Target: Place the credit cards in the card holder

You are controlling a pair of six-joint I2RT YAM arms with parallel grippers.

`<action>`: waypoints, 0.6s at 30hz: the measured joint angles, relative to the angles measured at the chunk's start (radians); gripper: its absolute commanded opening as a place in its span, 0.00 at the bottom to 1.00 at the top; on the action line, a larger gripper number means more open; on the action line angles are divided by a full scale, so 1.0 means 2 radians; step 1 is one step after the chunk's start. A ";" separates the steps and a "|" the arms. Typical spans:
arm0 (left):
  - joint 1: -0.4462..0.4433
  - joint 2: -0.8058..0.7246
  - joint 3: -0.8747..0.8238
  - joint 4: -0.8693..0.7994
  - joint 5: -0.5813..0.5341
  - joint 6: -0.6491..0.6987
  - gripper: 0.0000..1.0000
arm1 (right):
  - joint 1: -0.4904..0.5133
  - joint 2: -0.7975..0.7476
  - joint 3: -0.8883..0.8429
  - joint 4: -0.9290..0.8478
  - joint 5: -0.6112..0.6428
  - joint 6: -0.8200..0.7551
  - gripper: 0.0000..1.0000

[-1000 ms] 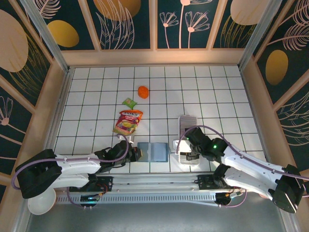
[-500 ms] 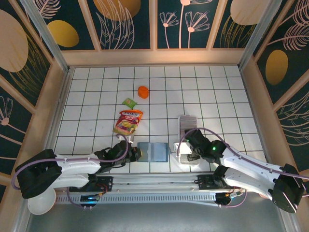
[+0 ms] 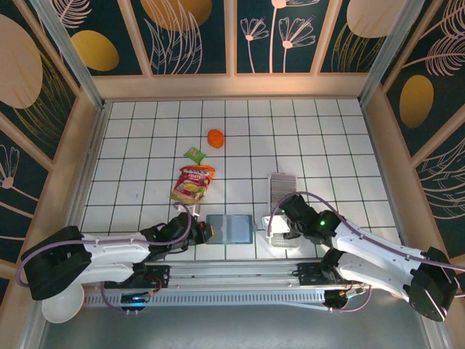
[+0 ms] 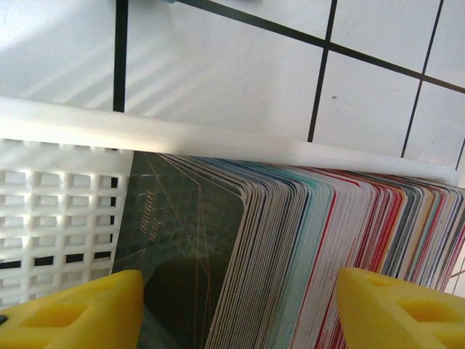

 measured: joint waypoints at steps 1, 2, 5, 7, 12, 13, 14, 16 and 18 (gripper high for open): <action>0.000 -0.001 0.000 0.000 0.000 -0.001 0.00 | 0.000 0.000 0.000 -0.001 -0.001 0.000 0.65; 0.000 -0.001 -0.001 0.000 0.000 -0.001 0.00 | 0.000 0.000 0.001 -0.003 -0.001 0.000 0.63; 0.000 -0.003 -0.003 0.002 0.002 -0.001 0.00 | 0.000 0.000 0.006 -0.011 -0.002 0.000 0.58; 0.000 -0.003 -0.004 0.003 0.002 -0.002 0.00 | 0.000 -0.001 0.009 -0.017 -0.004 0.000 0.56; 0.000 -0.003 -0.004 0.004 0.002 -0.002 0.00 | 0.000 -0.003 0.016 -0.031 -0.005 0.000 0.48; 0.000 -0.003 -0.004 0.004 0.002 -0.002 0.00 | 0.000 -0.004 0.017 -0.033 -0.006 0.000 0.47; 0.000 -0.003 -0.004 0.004 0.002 -0.002 0.00 | 0.000 -0.005 0.017 -0.035 -0.006 0.001 0.46; 0.000 -0.003 -0.004 0.004 0.002 -0.002 0.00 | 0.000 -0.006 0.017 -0.037 -0.008 0.000 0.41; 0.000 -0.002 -0.004 0.004 0.002 -0.002 0.00 | 0.000 -0.007 0.017 -0.041 -0.010 0.002 0.39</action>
